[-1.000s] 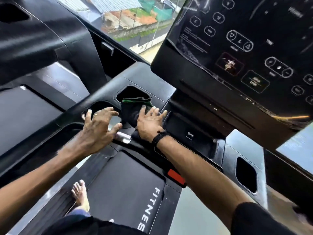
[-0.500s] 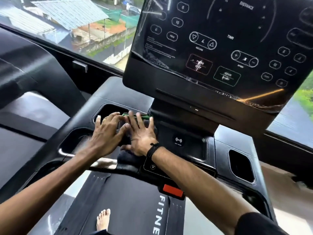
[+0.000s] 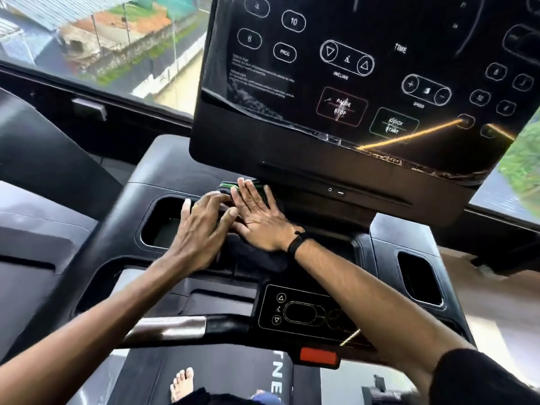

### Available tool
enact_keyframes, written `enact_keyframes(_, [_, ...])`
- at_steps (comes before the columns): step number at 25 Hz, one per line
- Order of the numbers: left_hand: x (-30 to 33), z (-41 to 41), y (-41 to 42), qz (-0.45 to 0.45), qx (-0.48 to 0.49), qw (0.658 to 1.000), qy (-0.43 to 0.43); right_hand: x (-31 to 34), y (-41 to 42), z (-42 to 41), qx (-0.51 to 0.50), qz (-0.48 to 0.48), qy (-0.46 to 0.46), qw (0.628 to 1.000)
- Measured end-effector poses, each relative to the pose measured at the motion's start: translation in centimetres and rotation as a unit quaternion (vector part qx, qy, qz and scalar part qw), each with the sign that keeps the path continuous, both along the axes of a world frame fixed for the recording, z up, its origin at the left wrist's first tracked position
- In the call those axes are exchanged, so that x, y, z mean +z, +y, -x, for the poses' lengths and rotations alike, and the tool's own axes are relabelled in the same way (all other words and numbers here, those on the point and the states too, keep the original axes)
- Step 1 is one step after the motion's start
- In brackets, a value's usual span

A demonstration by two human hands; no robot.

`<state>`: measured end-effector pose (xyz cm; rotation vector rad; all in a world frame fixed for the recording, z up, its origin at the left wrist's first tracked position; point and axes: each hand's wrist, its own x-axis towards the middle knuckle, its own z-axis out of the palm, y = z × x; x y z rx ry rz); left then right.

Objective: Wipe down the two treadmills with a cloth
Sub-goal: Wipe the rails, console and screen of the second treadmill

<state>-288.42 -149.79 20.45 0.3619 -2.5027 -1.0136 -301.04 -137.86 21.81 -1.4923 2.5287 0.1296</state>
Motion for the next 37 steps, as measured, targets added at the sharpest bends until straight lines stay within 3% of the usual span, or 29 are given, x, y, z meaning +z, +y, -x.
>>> enact_keyframes(4, [-0.3,0.7,-0.5,-0.012,0.025,0.999,0.019,-0.7,2.0,1.5,0.214,0.095,0.006,0.972])
enact_keyframes(7, [-0.3,1.8,0.0,-0.023,0.032,0.999,0.022,-1.1,2.4,2.4,0.253,0.108,-0.015,0.961])
enact_keyframes(13, [-0.5,4.5,1.0,0.052,-0.020,0.998,0.025,-1.1,3.8,5.8,0.175,0.092,0.068,0.978])
enact_keyframes(19, [-1.4,5.4,1.3,0.184,-0.119,0.976,-0.009,-0.8,10.3,6.9,0.076,0.080,0.067,0.992])
enact_keyframes(24, [-1.5,5.6,1.6,0.191,-0.114,0.974,-0.032,-1.3,19.1,9.1,-0.016,0.052,0.113,0.992])
enact_keyframes(30, [-1.4,5.6,1.7,0.197,-0.110,0.974,-0.031,-1.9,22.0,7.9,-0.118,0.106,0.077,0.984])
enact_keyframes(35, [-1.5,5.4,1.9,0.201,-0.103,0.974,-0.024,-3.0,24.6,5.1,-0.291,0.113,0.007,0.950])
enact_keyframes(37, [-1.5,5.4,1.9,0.197,-0.099,0.975,-0.019,-3.3,25.6,3.8,-0.296,0.120,0.007,0.948])
